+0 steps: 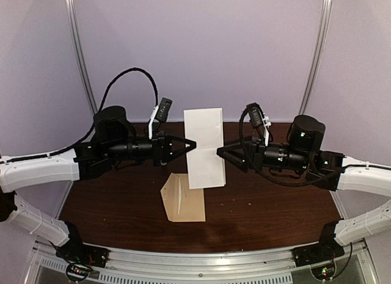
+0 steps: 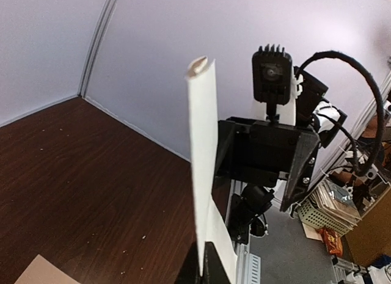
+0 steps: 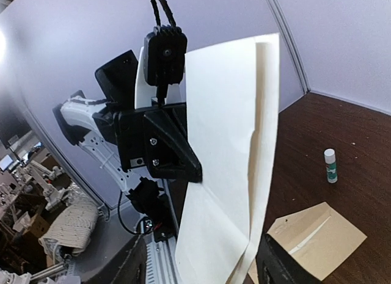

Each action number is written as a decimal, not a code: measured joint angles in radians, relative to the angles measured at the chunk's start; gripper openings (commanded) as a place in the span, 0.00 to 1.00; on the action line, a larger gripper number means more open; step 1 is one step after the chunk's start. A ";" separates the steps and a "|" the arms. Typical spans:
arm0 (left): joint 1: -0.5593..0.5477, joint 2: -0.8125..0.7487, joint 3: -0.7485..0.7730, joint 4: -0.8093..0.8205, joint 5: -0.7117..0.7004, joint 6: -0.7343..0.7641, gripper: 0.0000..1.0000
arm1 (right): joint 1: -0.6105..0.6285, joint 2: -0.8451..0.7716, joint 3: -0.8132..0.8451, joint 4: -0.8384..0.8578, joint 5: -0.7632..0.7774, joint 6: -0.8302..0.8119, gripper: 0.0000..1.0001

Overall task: Place the letter into the envelope and seal it
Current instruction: Fold the letter, then adjust the letter.

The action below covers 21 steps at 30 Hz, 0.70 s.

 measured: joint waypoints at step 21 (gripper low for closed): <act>0.372 -0.209 -0.141 -0.297 -0.089 0.008 0.00 | 0.069 0.343 -0.107 0.006 0.161 0.038 0.73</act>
